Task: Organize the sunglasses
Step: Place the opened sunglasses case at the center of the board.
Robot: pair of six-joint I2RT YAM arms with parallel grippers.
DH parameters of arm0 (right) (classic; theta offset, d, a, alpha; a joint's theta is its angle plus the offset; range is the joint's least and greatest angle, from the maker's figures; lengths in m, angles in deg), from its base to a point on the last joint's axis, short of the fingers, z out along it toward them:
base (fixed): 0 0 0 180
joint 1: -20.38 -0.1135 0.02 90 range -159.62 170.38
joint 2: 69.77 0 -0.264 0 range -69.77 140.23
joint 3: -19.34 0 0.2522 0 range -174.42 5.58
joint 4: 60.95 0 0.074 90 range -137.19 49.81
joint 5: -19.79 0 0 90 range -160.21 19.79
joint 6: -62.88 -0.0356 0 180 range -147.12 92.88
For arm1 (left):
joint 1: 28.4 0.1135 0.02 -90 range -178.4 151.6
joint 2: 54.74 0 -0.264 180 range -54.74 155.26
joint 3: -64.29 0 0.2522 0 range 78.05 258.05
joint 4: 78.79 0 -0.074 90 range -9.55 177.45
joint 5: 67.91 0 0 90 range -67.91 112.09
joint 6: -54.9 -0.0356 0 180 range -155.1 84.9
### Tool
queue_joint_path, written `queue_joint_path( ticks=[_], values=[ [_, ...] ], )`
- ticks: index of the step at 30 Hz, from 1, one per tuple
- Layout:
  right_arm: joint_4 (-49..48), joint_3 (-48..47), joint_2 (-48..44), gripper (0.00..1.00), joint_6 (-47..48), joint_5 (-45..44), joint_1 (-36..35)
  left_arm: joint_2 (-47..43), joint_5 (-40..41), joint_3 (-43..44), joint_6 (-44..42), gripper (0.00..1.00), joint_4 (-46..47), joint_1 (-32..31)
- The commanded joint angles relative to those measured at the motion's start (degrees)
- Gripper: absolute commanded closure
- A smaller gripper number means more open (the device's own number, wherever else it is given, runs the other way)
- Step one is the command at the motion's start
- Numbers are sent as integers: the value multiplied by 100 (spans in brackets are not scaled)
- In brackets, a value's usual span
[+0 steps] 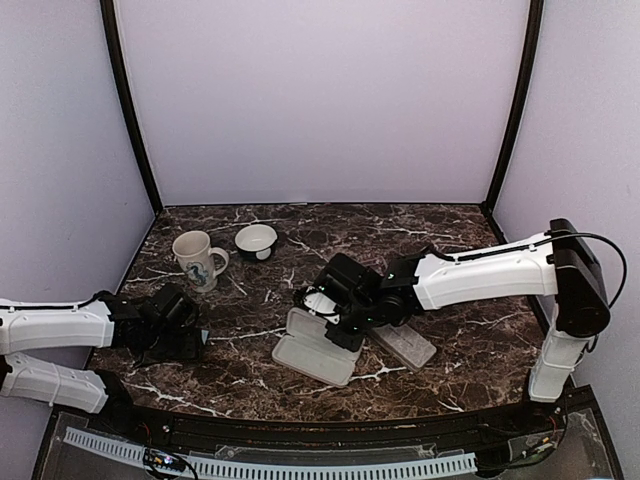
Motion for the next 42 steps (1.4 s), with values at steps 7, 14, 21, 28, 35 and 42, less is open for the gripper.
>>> queue_joint_path(
  ticks=[7,14,21,28,35,42],
  values=[
    [271,-133,91,85,320,-545,-53,362,-87,-6,-31,48,220,-142],
    [272,-152,207,76,459,-749,-51,448,-143,68,-98,65,288,-276],
    [204,-131,137,65,425,-705,-53,673,-293,259,-58,82,373,-590],
    [101,-56,-143,60,383,-537,-40,1262,-739,696,89,90,664,-1307],
    [-115,133,-576,55,258,30,185,1988,-1283,1549,-265,84,1181,-2029],
    [-545,412,-1096,53,50,761,412,2047,-1575,1751,-490,55,1425,-2107]
  ],
)
